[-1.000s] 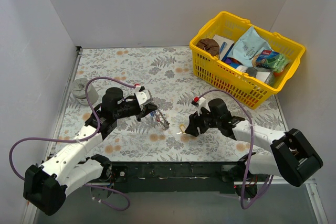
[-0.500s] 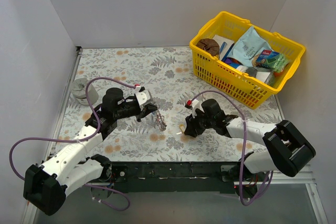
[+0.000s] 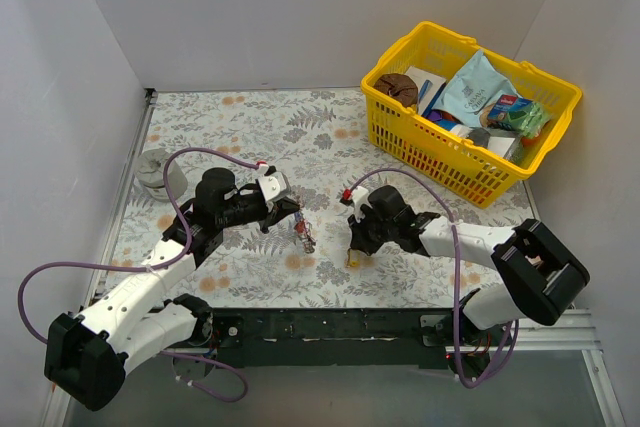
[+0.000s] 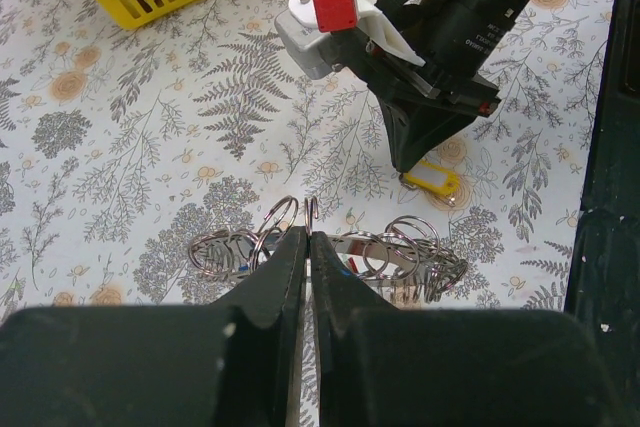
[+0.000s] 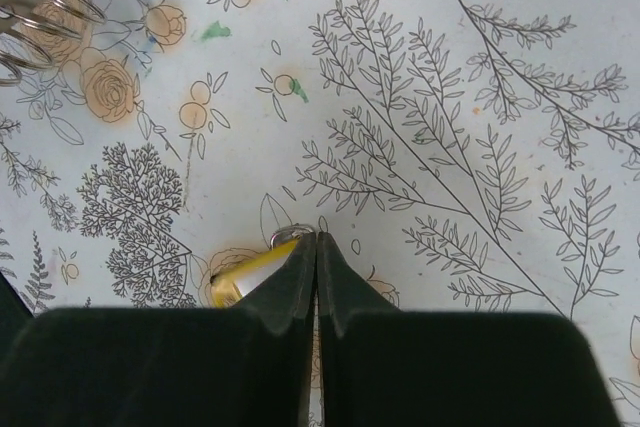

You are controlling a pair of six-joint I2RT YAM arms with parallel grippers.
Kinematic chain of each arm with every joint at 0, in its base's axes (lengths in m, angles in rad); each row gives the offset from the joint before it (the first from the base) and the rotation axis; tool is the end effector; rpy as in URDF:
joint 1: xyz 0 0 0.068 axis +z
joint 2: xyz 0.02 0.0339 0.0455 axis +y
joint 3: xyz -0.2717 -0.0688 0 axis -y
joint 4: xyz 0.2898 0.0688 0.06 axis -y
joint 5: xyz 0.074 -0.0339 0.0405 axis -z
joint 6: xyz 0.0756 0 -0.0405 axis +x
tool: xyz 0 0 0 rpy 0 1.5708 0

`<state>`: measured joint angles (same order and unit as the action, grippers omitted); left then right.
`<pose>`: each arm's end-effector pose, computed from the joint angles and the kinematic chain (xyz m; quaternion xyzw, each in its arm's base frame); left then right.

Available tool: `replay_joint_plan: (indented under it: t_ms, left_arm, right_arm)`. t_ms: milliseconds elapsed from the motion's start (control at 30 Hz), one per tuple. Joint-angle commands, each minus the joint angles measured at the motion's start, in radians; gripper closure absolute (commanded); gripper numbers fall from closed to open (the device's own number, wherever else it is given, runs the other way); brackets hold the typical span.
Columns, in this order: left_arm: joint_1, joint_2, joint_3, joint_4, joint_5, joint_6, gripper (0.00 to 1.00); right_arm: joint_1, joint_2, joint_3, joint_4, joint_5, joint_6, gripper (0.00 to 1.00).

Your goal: Put the keys on the keyring

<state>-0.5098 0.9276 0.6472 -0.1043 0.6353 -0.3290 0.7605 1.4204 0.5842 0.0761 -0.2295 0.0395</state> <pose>0.2200 -0.1744 0.2578 0.2450 0.7688 -0.4528 0.3794 0.2236 0.2365 0.1056 -0.3643 0.8383 0.2495 0.3198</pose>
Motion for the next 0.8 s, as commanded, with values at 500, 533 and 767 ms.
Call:
replay_joint_plan:
  t_ms: [500, 533, 767]
  left_arm:
    - [0.001, -0.018, 0.006, 0.029, 0.001, 0.004, 1.0]
    - [0.001, -0.018, 0.006, 0.031, 0.001, 0.004, 1.0]
    - [-0.001, -0.015, 0.009, 0.031, 0.007, 0.001, 1.0]
  right_arm:
    - [0.003, -0.11, 0.04, -0.024, 0.004, 0.135, 0.5]
    - [0.003, -0.12, 0.033, -0.036, 0.01, 0.134, 0.5]
    - [0.005, -0.169, -0.023, -0.048, 0.024, 0.103, 0.5]
